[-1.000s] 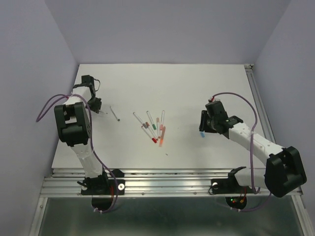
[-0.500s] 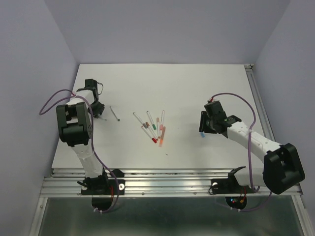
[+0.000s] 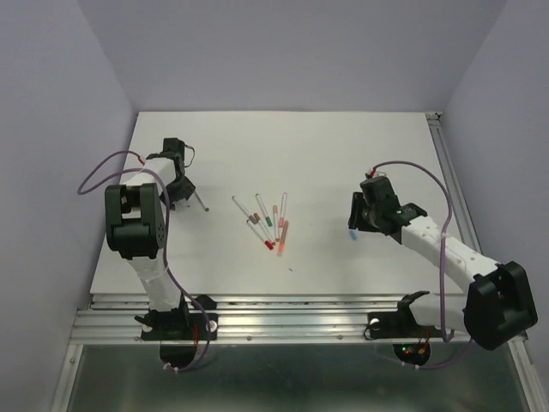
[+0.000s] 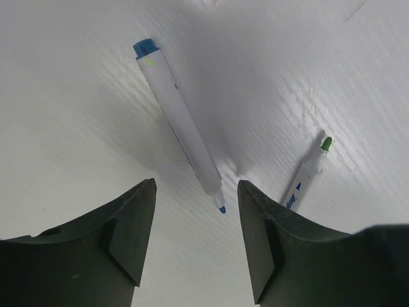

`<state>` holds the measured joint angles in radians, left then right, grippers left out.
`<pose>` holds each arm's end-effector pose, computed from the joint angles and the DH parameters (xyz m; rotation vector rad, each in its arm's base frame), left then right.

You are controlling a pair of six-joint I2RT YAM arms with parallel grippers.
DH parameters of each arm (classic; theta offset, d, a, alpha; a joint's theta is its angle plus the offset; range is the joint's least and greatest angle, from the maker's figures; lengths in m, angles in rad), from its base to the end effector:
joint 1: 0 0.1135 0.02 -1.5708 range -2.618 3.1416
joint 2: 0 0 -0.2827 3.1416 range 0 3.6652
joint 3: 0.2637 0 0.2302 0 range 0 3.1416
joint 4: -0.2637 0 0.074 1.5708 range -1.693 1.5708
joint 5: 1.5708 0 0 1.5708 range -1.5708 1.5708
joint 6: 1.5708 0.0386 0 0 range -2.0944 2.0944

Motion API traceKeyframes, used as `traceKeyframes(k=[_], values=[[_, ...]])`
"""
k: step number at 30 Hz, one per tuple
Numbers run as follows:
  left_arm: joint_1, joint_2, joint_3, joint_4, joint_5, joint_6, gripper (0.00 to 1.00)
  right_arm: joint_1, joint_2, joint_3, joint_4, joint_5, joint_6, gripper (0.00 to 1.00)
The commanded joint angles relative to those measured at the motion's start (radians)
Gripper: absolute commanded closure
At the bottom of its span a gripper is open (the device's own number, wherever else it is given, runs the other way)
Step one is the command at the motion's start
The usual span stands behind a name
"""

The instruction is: Open the pen caps

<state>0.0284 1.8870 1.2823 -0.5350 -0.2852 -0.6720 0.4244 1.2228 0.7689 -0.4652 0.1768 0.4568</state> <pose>0.3708 0.0214 0.2043 -0.9836 2.4512 0.1767 0.2011 0.0834 0.2467 0.1142 2.4738 0.1583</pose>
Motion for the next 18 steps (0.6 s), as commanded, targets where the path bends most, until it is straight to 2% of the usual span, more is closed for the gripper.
traceKeyframes(k=[1,3,4,5,6,8,9,11,12,15,18], values=[[-0.004,-0.123,-0.006,-0.069,-0.008,-0.003,0.34,-0.004,-0.042,0.012,-0.015,0.016,0.003,0.49],[-0.013,-0.173,-0.018,-0.069,0.024,-0.003,0.34,-0.006,-0.060,0.018,-0.021,0.018,0.003,0.49],[-0.019,-0.213,-0.020,-0.072,0.033,-0.005,0.34,-0.004,-0.066,0.020,-0.024,0.020,0.005,0.43],[-0.056,-0.233,-0.020,-0.071,0.043,-0.008,0.28,-0.004,-0.084,0.023,-0.027,0.023,0.003,0.38],[-0.076,-0.253,-0.018,-0.069,0.047,-0.014,0.25,-0.004,-0.094,0.023,-0.029,0.026,0.003,0.26],[-0.129,-0.301,-0.017,-0.063,0.061,-0.023,0.21,-0.004,-0.120,0.020,-0.021,0.026,0.005,0.15],[-0.189,-0.311,-0.018,-0.063,0.066,-0.047,0.16,-0.004,-0.144,0.017,-0.015,0.027,0.005,0.00],[-0.278,-0.324,-0.027,-0.050,0.096,-0.055,0.15,-0.004,-0.193,0.010,-0.007,0.032,0.006,0.00],[-0.303,-0.321,-0.032,-0.045,0.104,-0.058,0.01,-0.006,-0.210,0.001,0.002,0.030,0.003,0.00],[-0.379,-0.301,-0.046,-0.052,0.081,-0.110,0.01,-0.006,-0.267,-0.006,-0.003,0.033,-0.010,0.00],[-0.403,-0.276,-0.037,-0.051,0.080,-0.146,0.02,-0.004,-0.301,-0.016,-0.007,0.035,-0.013,0.00]])
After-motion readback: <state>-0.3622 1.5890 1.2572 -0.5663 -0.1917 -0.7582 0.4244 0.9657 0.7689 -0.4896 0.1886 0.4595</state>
